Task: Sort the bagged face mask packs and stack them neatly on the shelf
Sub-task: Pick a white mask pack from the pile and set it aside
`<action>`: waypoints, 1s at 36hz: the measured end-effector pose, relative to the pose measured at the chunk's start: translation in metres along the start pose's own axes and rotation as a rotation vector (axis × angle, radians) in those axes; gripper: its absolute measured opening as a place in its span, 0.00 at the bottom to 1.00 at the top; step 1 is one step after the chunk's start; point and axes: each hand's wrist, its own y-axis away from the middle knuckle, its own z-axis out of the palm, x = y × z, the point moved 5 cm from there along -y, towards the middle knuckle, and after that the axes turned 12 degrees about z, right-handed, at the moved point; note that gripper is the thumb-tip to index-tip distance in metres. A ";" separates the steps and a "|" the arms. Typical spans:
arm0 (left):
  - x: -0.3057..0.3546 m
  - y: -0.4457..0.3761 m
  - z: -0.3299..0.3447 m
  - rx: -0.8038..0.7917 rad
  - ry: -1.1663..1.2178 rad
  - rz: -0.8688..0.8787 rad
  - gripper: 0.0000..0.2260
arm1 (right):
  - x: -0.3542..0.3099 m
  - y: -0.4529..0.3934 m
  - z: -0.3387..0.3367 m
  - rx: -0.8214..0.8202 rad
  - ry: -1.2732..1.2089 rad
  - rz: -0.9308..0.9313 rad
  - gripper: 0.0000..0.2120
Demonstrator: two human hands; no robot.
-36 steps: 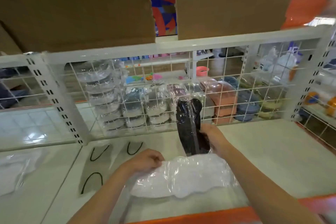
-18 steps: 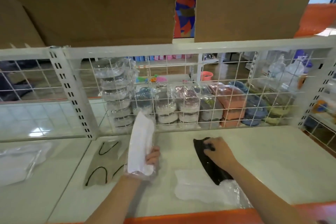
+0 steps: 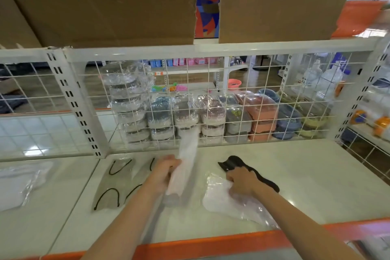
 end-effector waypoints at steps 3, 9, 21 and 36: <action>0.001 -0.008 -0.011 0.100 -0.223 0.118 0.17 | 0.008 -0.013 -0.026 0.264 -0.277 0.075 0.17; -0.011 -0.005 -0.008 -0.061 -0.563 0.239 0.19 | 0.013 -0.005 -0.062 0.346 -1.170 0.018 0.02; -0.021 -0.017 -0.015 -0.027 -0.604 0.234 0.06 | -0.001 -0.013 0.015 -0.172 -0.583 -0.045 0.12; -0.023 -0.013 -0.026 -0.066 -1.096 0.265 0.09 | -0.036 -0.013 0.026 0.067 -0.239 -0.053 0.21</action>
